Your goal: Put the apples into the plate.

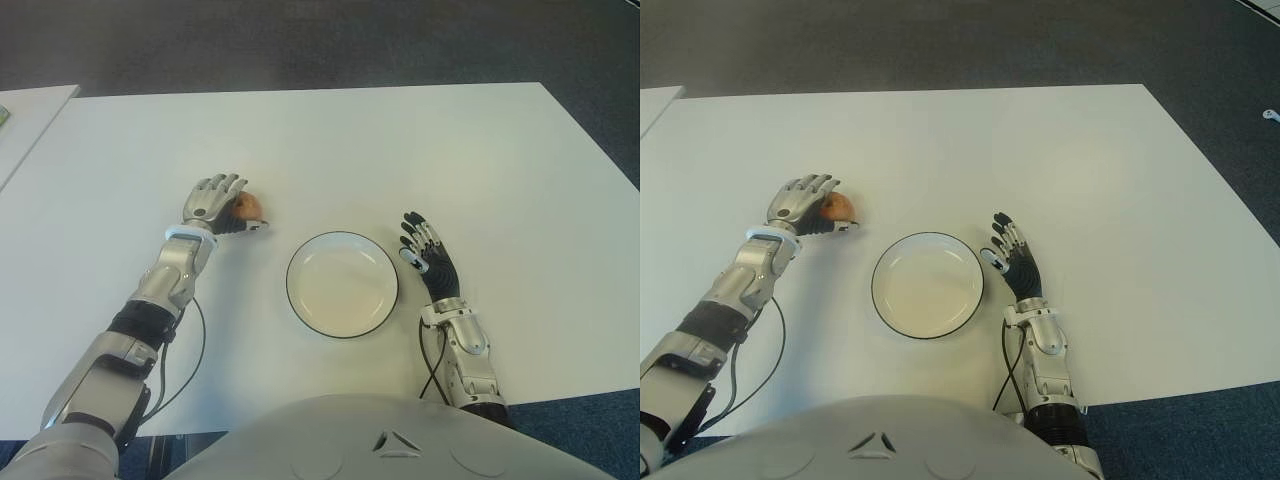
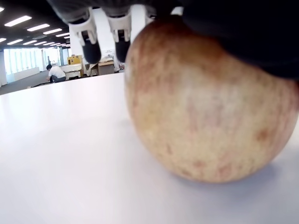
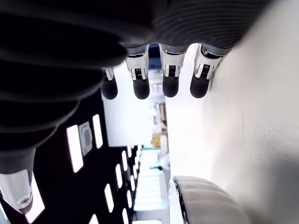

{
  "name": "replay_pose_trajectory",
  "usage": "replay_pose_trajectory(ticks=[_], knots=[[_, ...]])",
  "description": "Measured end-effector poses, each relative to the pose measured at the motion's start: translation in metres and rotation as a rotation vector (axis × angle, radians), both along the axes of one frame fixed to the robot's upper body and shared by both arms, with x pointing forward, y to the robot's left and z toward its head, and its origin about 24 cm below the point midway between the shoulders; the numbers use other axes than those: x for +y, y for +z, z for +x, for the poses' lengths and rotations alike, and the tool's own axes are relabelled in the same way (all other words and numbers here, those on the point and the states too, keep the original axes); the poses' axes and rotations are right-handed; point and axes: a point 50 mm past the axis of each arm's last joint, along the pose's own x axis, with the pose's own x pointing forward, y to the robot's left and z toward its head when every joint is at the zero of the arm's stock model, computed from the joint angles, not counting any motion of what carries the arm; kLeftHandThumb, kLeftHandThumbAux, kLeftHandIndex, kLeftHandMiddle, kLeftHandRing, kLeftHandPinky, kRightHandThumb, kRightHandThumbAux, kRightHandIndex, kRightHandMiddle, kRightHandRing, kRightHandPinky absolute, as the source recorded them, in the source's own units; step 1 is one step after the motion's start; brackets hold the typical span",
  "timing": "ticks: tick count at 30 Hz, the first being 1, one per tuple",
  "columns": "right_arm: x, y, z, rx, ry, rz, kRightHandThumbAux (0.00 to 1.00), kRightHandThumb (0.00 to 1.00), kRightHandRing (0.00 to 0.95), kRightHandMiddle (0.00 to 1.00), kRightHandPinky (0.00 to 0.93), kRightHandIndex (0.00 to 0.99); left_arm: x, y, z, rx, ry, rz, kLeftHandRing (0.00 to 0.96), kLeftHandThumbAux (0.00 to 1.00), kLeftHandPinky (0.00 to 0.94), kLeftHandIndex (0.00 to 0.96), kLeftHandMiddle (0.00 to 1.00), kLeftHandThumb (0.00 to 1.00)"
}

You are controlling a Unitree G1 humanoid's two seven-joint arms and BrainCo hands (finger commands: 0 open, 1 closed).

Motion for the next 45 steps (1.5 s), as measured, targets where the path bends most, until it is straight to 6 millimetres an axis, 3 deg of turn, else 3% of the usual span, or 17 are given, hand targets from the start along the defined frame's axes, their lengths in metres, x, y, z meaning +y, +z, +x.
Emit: replay_pose_trajectory(ticks=[16,30,32,36,38,41,45], knots=[[-0.002,0.0,0.0,0.005,0.01,-0.001,0.642,0.113,0.0,0.01,0.0,0.0,-0.003,-0.003,0.0,0.007,0.004,-0.018,0.0,0.255,0.0,0.0,0.0,0.314],[-0.003,0.001,0.0,0.003,0.012,0.007,0.633,0.108,0.0,0.012,0.0,0.0,-0.008,-0.01,-0.001,0.029,0.021,-0.039,0.001,0.304,0.024,0.02,0.004,0.347],[-0.004,0.001,0.0,0.003,0.013,0.008,0.634,0.113,0.0,0.01,0.0,0.0,-0.009,-0.01,-0.001,0.031,0.024,-0.049,0.091,0.347,0.118,0.145,0.114,0.415],[-0.005,0.001,0.0,0.003,0.012,0.008,0.633,0.117,0.0,0.008,0.0,0.0,-0.009,-0.011,0.0,0.032,0.021,-0.07,0.211,0.403,0.237,0.264,0.257,0.504],[-0.005,0.001,0.0,0.003,0.01,0.006,0.632,0.118,0.0,0.008,0.0,0.0,-0.008,-0.012,0.002,0.035,0.018,-0.073,0.321,0.449,0.325,0.336,0.371,0.554],[-0.006,0.001,0.0,0.005,0.009,0.006,0.635,0.116,0.0,0.008,0.0,0.0,-0.008,-0.013,0.008,0.047,0.007,-0.062,0.422,0.61,0.41,0.399,0.477,0.663],[-0.006,0.001,-0.001,0.007,0.009,0.006,0.642,0.114,0.0,0.007,0.0,0.0,-0.008,-0.015,0.014,0.069,-0.003,-0.033,0.551,0.666,0.54,0.429,0.586,0.71]])
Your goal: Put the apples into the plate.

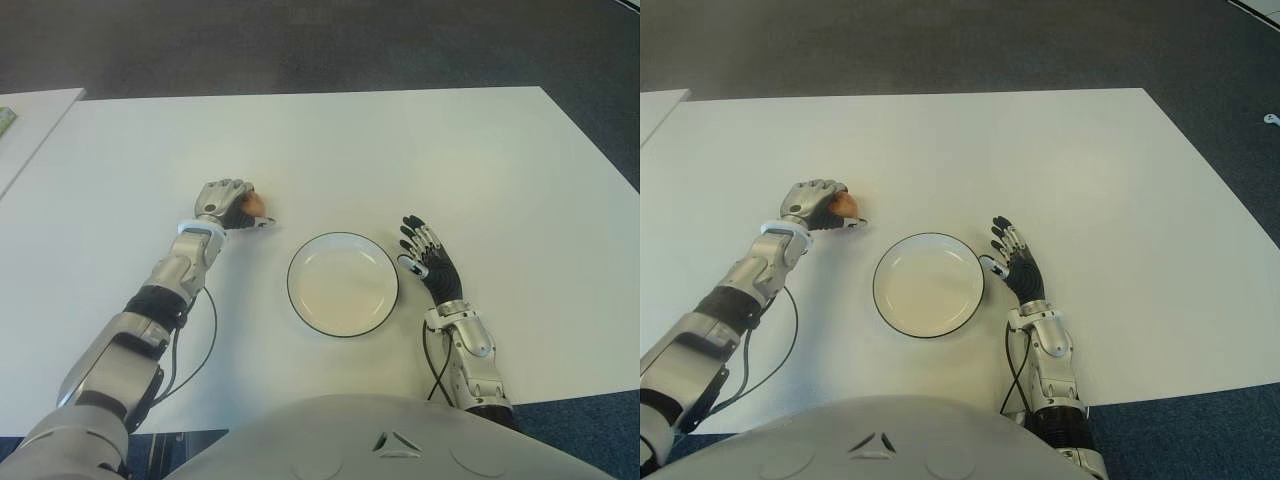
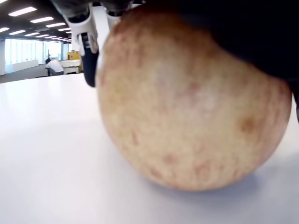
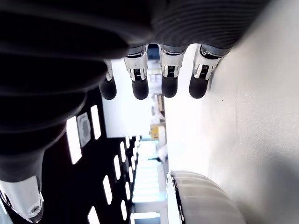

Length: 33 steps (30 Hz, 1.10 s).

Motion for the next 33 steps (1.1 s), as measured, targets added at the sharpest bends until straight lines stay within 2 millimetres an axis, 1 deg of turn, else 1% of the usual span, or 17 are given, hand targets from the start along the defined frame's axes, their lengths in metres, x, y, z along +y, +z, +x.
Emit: replay_pose_trajectory(ticks=[1,2,5,8,10,11,14,18,19,20,22,23,26,29,31,33], knots=[[-0.0002,0.0001,-0.0002,0.0,-0.001,0.0,0.644,0.113,0.0,0.007,0.0,0.0,-0.0006,0.0002,0.0019,0.003,-0.006,0.006,0.588,0.673,0.589,0.434,0.615,0.719],[-0.0003,0.0002,-0.0003,0.0,-0.001,0.0,0.646,0.112,0.0,0.007,0.0,0.0,-0.0012,0.0005,0.0034,0.004,-0.011,0.011,0.615,0.678,0.618,0.437,0.639,0.725],[-0.0006,0.0006,-0.0002,-0.002,-0.002,-0.001,0.651,0.108,0.0,0.008,0.0,0.0,-0.0019,0.0007,0.0056,0.003,-0.021,0.02,0.659,0.685,0.647,0.442,0.68,0.734],[-0.0011,0.0007,-0.0001,-0.002,-0.004,0.001,0.655,0.105,0.0,0.011,0.0,0.0,-0.0023,0.0008,0.0062,0.002,-0.024,0.021,0.683,0.67,0.648,0.43,0.555,0.813],[-0.0014,0.0007,-0.0002,-0.002,-0.006,0.003,0.656,0.105,0.0,0.012,0.0,0.0,-0.0024,0.0008,0.0061,0.001,-0.024,0.02,0.69,0.666,0.645,0.428,0.525,0.832],[-0.0015,0.0007,-0.0001,-0.001,-0.006,0.004,0.657,0.104,0.0,0.013,0.0,0.0,-0.0024,0.0008,0.006,0.0,-0.024,0.02,0.693,0.665,0.644,0.427,0.513,0.839],[-0.0016,0.0006,0.0,0.0,-0.008,0.012,0.656,0.11,0.0,0.014,0.0,0.0,-0.0023,0.0006,0.0058,0.0,-0.021,0.021,0.692,0.663,0.596,0.43,0.495,0.849],[-0.002,0.0007,0.0002,-0.001,-0.008,0.02,0.656,0.114,0.0,0.01,0.0,0.0,-0.0029,0.0003,0.0049,-0.003,-0.013,0.022,0.694,0.662,0.628,0.432,0.488,0.854],[-0.0021,0.0007,0.0002,-0.001,-0.008,0.02,0.656,0.114,0.0,0.009,0.0,0.0,-0.003,0.0002,0.0047,-0.003,-0.01,0.022,0.613,0.656,0.612,0.437,0.488,0.89],[-0.0021,0.0007,0.0002,-0.001,-0.008,0.02,0.657,0.114,0.0,0.009,0.0,0.0,-0.0032,0.0002,0.0046,-0.004,-0.008,0.022,0.561,0.652,0.602,0.439,0.489,0.913],[-0.0021,0.0007,0.0002,-0.001,-0.008,0.02,0.658,0.113,0.0,0.008,0.0,0.0,-0.0035,0.0002,0.0043,-0.006,-0.005,0.023,0.515,0.649,0.579,0.444,0.489,0.933],[-0.0021,0.0007,0.0002,-0.001,-0.008,0.02,0.659,0.111,0.0,0.008,0.0,0.0,-0.0036,0.0002,0.0041,-0.006,-0.004,0.023,0.495,0.647,0.543,0.449,0.49,0.941],[-0.0022,0.0007,0.0003,-0.001,-0.008,0.02,0.662,0.108,0.0,0.01,0.0,0.0,-0.0039,0.0006,0.0035,-0.01,0.001,0.023,0.475,0.645,0.524,0.453,0.491,0.949],[-0.0023,0.0009,0.0005,-0.002,-0.007,0.02,0.664,0.107,0.0,0.013,0.0,0.0,-0.0044,0.001,0.0033,-0.01,0.003,0.025,0.465,0.645,0.534,0.454,0.492,0.953],[-0.0024,0.0011,0.0006,-0.003,-0.008,0.02,0.668,0.108,0.0,0.013,0.0,0.0,-0.005,0.0013,0.0031,-0.011,0.001,0.026,0.464,0.644,0.484,0.455,0.492,0.954],[-0.0025,0.0011,0.0006,-0.002,-0.008,0.021,0.67,0.109,0.0,0.014,0.0,0.0,-0.006,0.0015,0.0027,-0.013,-0.004,0.028,0.464,0.644,0.458,0.455,0.493,0.955]])
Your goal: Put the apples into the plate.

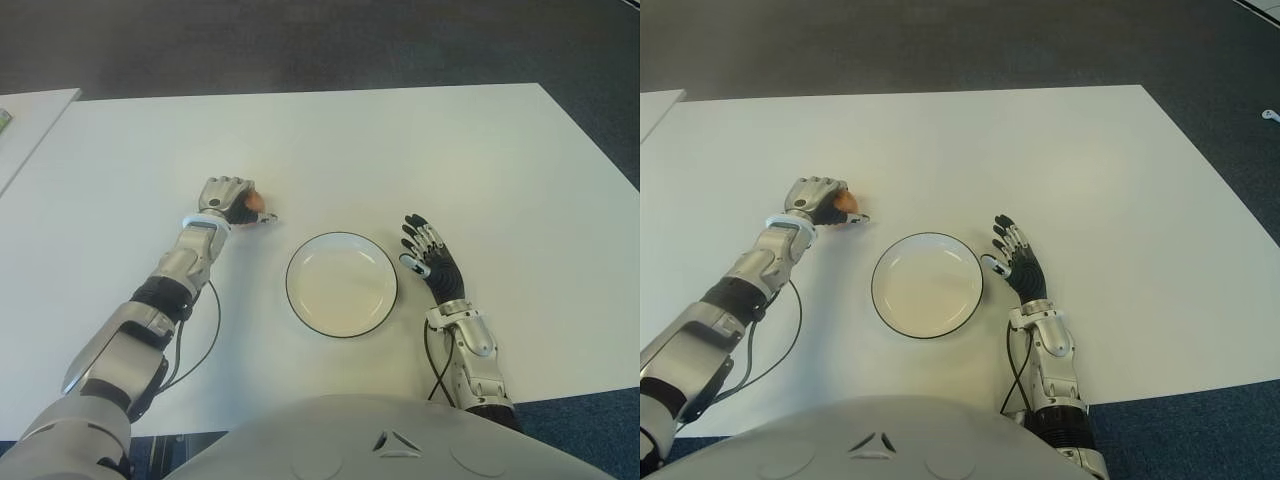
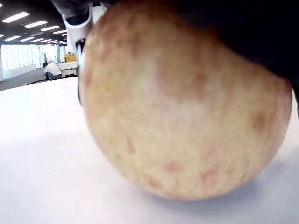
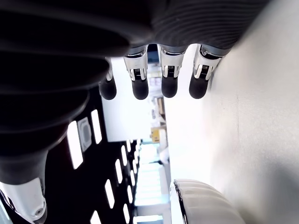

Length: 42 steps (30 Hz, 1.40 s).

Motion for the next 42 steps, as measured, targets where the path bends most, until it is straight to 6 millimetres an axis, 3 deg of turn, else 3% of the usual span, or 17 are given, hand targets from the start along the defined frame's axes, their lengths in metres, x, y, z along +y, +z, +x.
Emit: replay_pose_trajectory(ticks=[5,11,14,18,22,34,36,42], knots=[[0.0,0.0,0.0,0.001,-0.002,0.005,0.668,0.115,0.0,0.014,0.0,0.0,0.0,0.0,-0.001,-0.001,-0.01,0.01,0.464,0.644,0.428,0.455,0.494,0.956],[0.0,0.0,0.0,0.001,-0.001,0.01,0.66,0.123,0.0,0.012,0.0,0.0,0.0,0.001,-0.001,-0.002,-0.01,0.016,0.468,0.645,0.545,0.447,0.493,0.955],[0.0,0.0,0.0,0.001,0.001,0.01,0.657,0.126,0.0,0.012,0.0,0.0,0.0,0.001,-0.001,-0.003,-0.01,0.017,0.472,0.645,0.538,0.444,0.493,0.955],[0.0,0.0,0.0,0.0,0.002,0.01,0.659,0.125,0.0,0.012,0.0,0.0,0.001,0.001,-0.003,-0.007,-0.012,0.017,0.485,0.646,0.655,0.426,0.491,0.953],[-0.001,0.0,0.0,0.0,0.003,0.008,0.661,0.121,0.0,0.013,0.0,0.0,0.001,0.002,-0.005,-0.011,-0.014,0.012,0.494,0.647,0.688,0.415,0.492,0.952],[-0.001,0.002,0.003,-0.011,0.004,0.004,0.641,0.131,0.0,0.012,0.0,0.0,-0.012,0.031,-0.018,-0.111,-0.059,-0.097,0.521,0.65,0.778,0.392,0.5,0.95],[-0.001,0.0,0.004,-0.004,0.004,0.004,0.634,0.138,0.0,0.01,0.0,0.0,-0.016,0.043,-0.019,-0.142,-0.087,-0.109,0.698,0.66,0.791,0.399,0.52,0.893],[-0.001,-0.002,0.006,0.003,0.006,0.005,0.629,0.147,0.0,0.009,0.0,0.0,-0.024,0.082,-0.017,-0.258,-0.137,-0.123,0.81,0.666,0.801,0.403,0.534,0.858]])
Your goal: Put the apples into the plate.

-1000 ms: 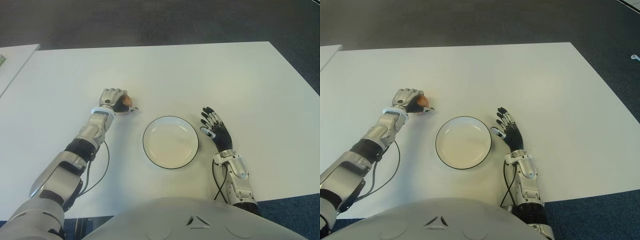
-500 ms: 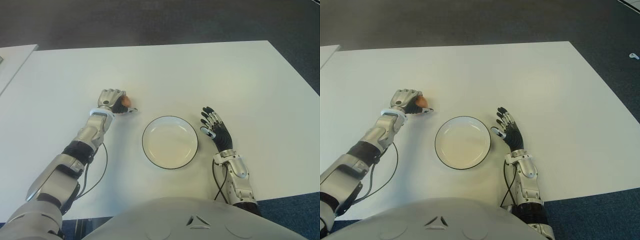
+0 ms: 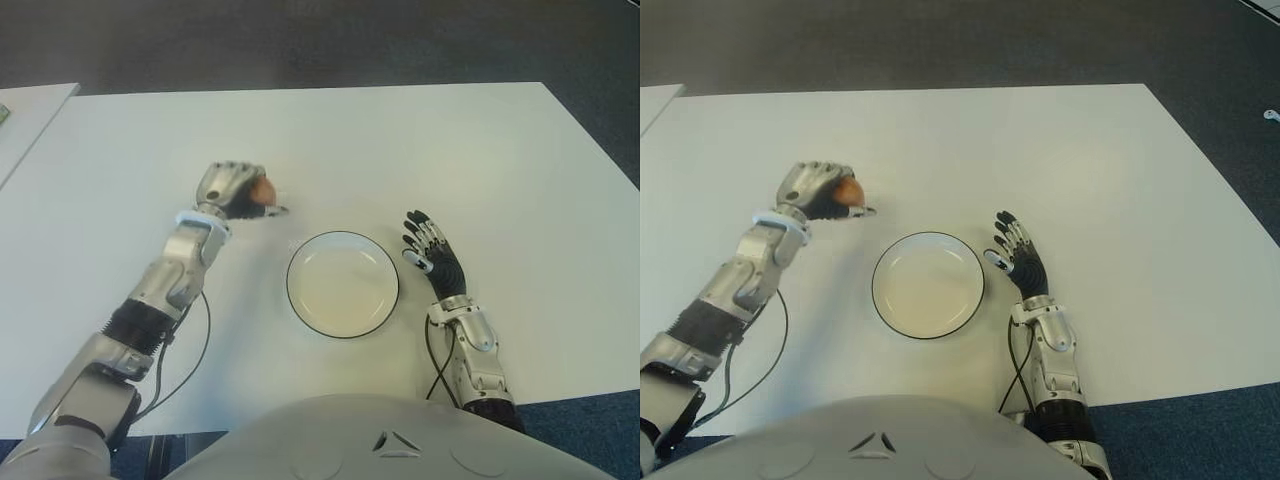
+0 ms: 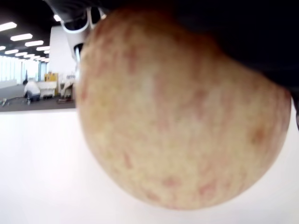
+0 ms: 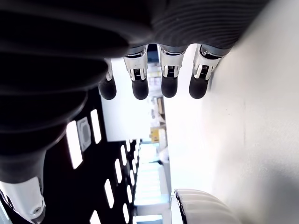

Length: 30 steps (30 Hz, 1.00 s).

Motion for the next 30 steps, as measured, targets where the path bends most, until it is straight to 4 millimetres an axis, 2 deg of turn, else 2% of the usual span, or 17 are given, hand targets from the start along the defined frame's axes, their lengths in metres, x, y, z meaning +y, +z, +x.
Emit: replay_pose_trajectory(ticks=[4,15,21,30], knots=[[0.0,0.0,0.0,-0.002,0.002,0.0,0.631,0.15,0.0,0.011,0.0,0.0,-0.007,0.016,-0.001,-0.053,-0.03,-0.011,0.823,0.667,0.809,0.403,0.536,0.855],[0.0,0.0,0.001,-0.011,0.003,0.0,0.628,0.147,0.0,0.014,0.0,0.0,-0.036,0.029,-0.019,-0.092,-0.133,-0.016,0.839,0.666,0.817,0.406,0.538,0.856],[0.0,-0.001,0.002,-0.01,0.005,-0.001,0.622,0.145,0.0,0.01,0.0,0.0,-0.05,0.042,-0.025,-0.131,-0.162,-0.002,0.843,0.664,0.811,0.408,0.539,0.857],[0.001,0.0,0.002,-0.015,0.007,-0.005,0.629,0.146,0.0,0.007,0.0,0.0,-0.089,0.039,-0.037,-0.132,-0.227,0.012,0.834,0.664,0.788,0.409,0.537,0.857]])
